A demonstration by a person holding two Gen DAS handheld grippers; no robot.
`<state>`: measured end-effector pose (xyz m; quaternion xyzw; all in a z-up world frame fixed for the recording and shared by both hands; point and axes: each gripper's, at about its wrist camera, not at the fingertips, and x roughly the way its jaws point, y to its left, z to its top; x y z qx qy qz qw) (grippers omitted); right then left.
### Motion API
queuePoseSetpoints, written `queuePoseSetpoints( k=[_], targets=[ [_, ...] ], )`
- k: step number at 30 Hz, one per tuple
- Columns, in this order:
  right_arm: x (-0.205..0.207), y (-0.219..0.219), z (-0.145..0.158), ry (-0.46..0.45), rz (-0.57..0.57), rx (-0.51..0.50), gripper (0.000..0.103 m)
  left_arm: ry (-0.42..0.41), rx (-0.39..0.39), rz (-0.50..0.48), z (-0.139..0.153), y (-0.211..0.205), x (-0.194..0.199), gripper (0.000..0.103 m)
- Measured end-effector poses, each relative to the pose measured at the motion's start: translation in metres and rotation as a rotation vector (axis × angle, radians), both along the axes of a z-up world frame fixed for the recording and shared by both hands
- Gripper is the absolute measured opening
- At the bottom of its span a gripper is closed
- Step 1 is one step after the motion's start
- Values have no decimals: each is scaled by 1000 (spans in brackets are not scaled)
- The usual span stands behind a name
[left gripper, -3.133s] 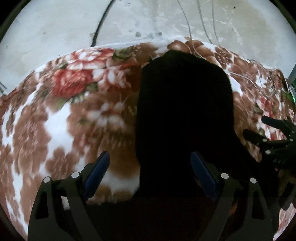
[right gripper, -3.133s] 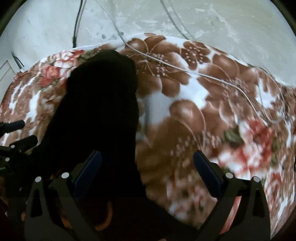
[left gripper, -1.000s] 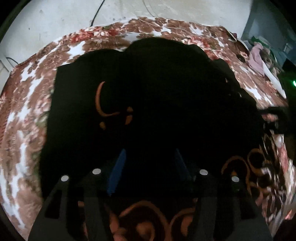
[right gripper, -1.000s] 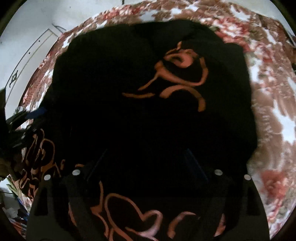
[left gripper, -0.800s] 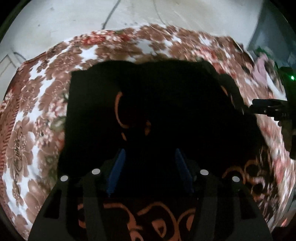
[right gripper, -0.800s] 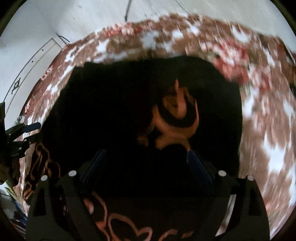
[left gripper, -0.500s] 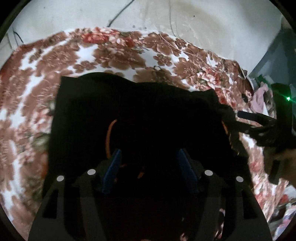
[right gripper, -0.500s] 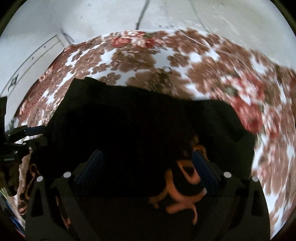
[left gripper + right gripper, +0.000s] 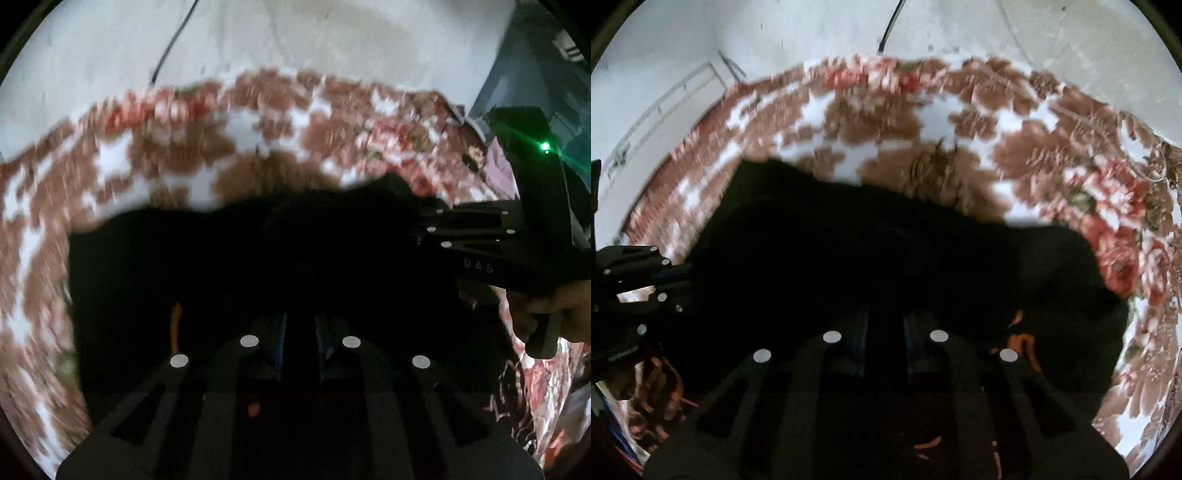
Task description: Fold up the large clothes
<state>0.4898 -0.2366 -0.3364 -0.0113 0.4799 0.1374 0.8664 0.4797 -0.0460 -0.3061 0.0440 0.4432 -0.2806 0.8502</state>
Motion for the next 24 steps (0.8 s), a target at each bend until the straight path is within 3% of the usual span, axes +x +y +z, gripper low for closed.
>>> queuePoseSetpoints(
  k=[5,8,11,14,19,22,24],
  targets=[
    [-24,-8,64,-27,23,67,14,-81,-63,-56,65,9,-13,11],
    [-57,-4,67,-11,57,41,14,-81,-22,-124,64,7,-42,11],
    [-93,-5,34,57,49,62,15,-54,31,-164,36,9,-69,12],
    [-120,-4,-13,165,32,64,16,22,78,-158,-9,13,-95,12],
    [-144,5,-68,251,49,-5,15,117,63,-56,-66,23,-121,16],
    [-148,8,-88,309,54,-22,16,159,38,9,-84,31,-130,41],
    [-154,6,-88,342,54,-8,23,168,32,33,-84,36,-138,49]
  ],
)
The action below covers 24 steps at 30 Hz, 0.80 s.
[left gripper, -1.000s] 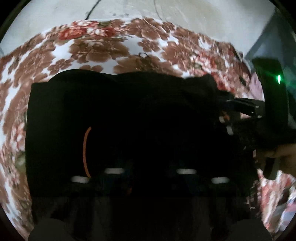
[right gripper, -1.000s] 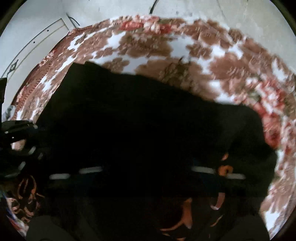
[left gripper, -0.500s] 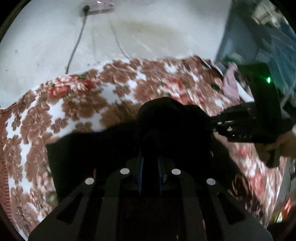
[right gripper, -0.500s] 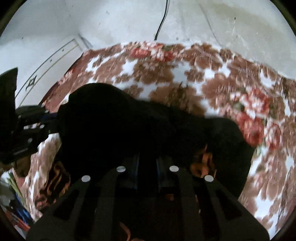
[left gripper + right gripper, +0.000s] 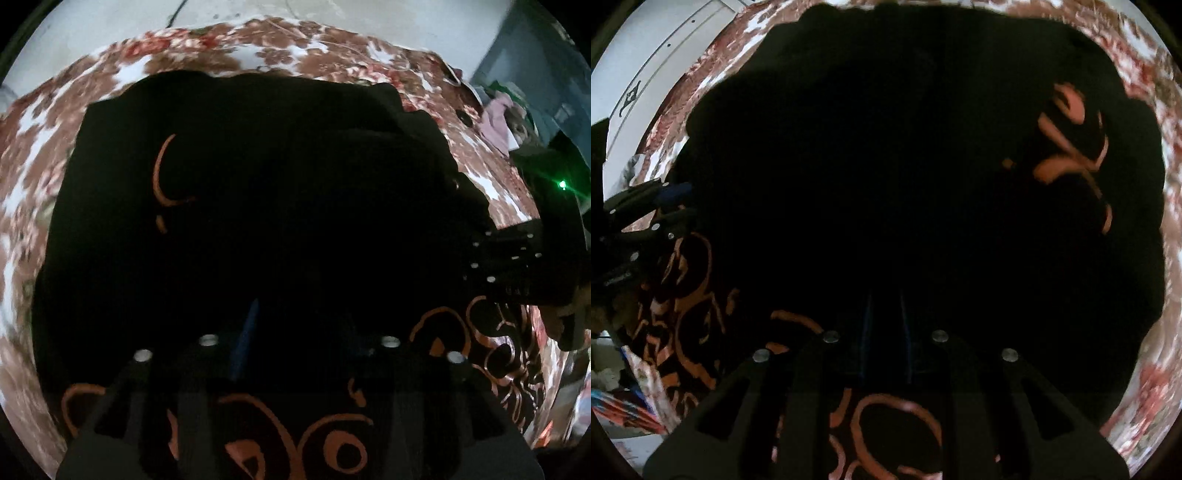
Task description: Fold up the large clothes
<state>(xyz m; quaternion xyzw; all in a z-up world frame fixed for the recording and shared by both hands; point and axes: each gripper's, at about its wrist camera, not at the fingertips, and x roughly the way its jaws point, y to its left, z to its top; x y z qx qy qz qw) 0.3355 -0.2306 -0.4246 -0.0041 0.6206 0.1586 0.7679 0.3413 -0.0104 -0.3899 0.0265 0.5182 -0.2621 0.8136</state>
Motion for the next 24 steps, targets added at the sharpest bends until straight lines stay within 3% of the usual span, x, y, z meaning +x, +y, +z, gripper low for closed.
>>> queuePoseSetpoints(
  k=[2,4,5,6,9,12,16,19,24],
  targets=[
    [-4,-5,15,-17,-12,2,48,-15,-20,13,13,7,-8,67],
    [-7,-13,43,-75,-44,25,67,-43,-38,15,32,12,-11,72],
    [-3,-18,64,-120,-65,37,86,-68,-47,20,47,13,-11,76],
    [3,-19,79,-158,-73,46,97,-86,-52,25,57,13,-8,78],
    [27,-10,110,-264,-50,28,98,-192,-52,47,90,4,8,94],
    [53,1,108,-308,-59,-81,98,-243,-38,67,93,-7,28,95],
    [70,6,75,-282,-87,-164,98,-210,19,101,57,-18,53,95],
    [70,1,53,-255,-109,-153,98,-163,35,118,27,-17,61,95],
    [65,1,24,-235,-109,-175,98,-144,61,112,1,-18,60,95]
  ],
)
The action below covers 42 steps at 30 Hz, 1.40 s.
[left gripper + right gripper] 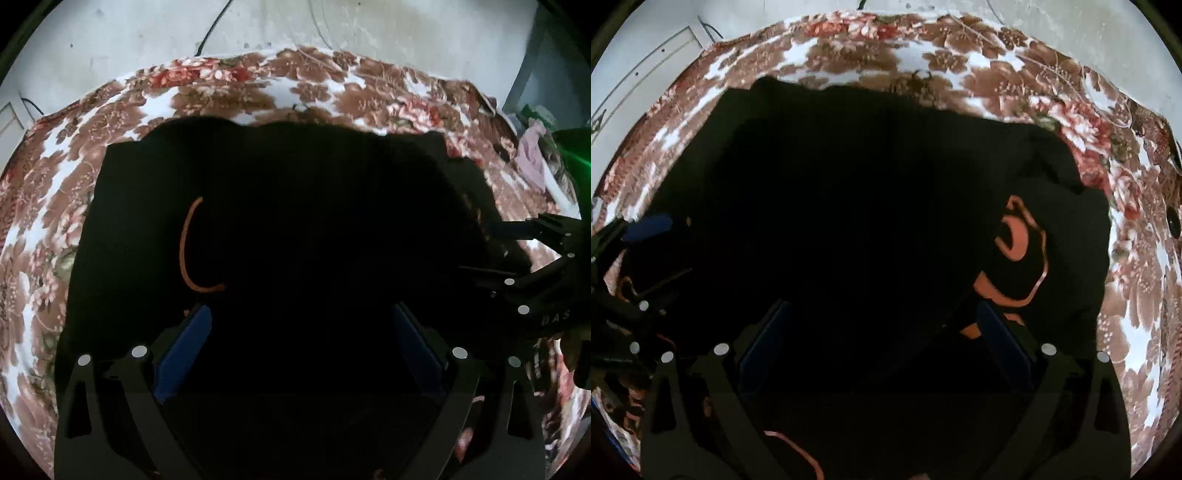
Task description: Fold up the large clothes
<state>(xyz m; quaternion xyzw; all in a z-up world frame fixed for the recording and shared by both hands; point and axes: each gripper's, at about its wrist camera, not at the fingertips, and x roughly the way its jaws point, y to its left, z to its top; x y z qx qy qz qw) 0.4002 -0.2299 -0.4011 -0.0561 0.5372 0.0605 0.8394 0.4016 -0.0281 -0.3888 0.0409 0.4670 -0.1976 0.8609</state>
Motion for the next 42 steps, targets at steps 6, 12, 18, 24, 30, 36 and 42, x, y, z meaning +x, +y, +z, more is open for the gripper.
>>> queuePoseSetpoints(
  k=[6,12,18,24,30,36,42],
  targets=[
    [-8,10,-20,-39,37,-76,98,3,39,-6,-21,-2,-2,96],
    [-12,10,-43,-83,65,-89,99,65,-5,30,-53,6,0,99],
    [-14,12,-54,-113,73,-104,99,43,3,33,-63,4,-3,99],
    [-13,13,-55,-114,60,-114,99,39,7,43,-66,2,-2,99],
    [-28,6,-27,-65,-31,-41,98,42,-4,78,-30,7,-13,97],
    [-83,9,12,-35,-70,-51,98,43,-80,124,26,40,-67,97],
    [-140,10,25,-35,-76,-33,98,37,-70,131,39,69,-138,98]
  ],
)
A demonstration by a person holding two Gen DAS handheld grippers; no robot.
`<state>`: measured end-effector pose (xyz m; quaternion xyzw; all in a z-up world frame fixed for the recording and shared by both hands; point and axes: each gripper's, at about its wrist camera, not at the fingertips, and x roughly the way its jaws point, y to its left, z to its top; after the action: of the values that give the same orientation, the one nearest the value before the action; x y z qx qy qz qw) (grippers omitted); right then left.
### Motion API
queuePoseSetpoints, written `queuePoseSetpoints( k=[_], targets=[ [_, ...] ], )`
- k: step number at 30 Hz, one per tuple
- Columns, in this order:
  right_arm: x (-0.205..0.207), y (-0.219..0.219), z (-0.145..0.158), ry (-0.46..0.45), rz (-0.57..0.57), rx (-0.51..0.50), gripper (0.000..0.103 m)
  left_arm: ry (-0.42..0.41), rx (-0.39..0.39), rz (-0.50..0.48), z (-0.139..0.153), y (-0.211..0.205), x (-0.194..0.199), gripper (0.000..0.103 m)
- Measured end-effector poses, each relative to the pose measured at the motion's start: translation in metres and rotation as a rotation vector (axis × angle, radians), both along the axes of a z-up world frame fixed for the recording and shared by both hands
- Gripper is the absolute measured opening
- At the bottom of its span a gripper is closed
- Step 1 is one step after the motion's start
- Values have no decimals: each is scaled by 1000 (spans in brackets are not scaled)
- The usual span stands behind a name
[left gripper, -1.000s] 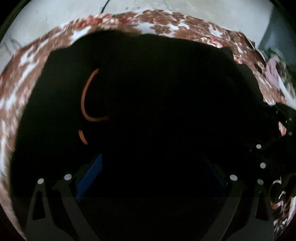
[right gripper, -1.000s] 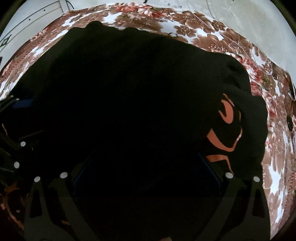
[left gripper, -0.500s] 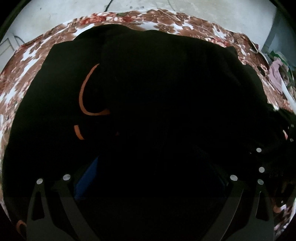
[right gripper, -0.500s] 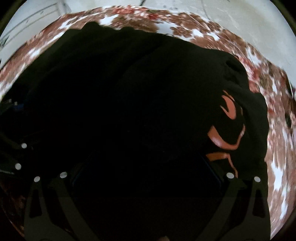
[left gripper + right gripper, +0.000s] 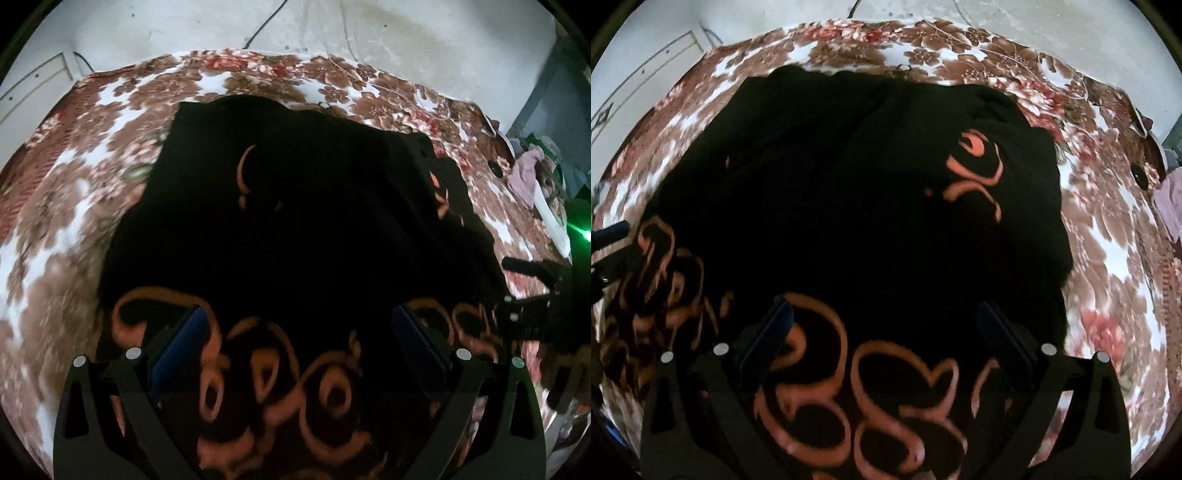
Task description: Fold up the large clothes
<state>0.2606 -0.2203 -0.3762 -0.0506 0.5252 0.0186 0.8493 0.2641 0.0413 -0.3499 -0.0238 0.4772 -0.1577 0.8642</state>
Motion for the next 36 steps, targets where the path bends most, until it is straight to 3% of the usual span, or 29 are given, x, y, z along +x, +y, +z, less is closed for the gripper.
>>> queuePoseSetpoints(
  k=[9,13,18,21,26,31,36],
  targets=[
    [-82,-19,20,18,-5,6,98,60,66,139,13,57,-96,97],
    [-118,-29,26,43,0,-36,98,108,55,239,15,100,-134,97],
    [-174,-71,-2,101,-85,1,98,181,56,292,-11,156,-166,97],
    [-205,-101,-34,204,-206,63,98,202,36,302,-26,181,-174,97],
    [-239,-122,-58,263,-307,83,98,215,54,271,-40,186,-176,97],
    [-248,-144,-66,277,-437,207,98,200,0,220,-42,182,-157,97],
    [-249,-153,-67,238,-470,259,98,203,-72,211,-52,181,-134,97]
  ],
)
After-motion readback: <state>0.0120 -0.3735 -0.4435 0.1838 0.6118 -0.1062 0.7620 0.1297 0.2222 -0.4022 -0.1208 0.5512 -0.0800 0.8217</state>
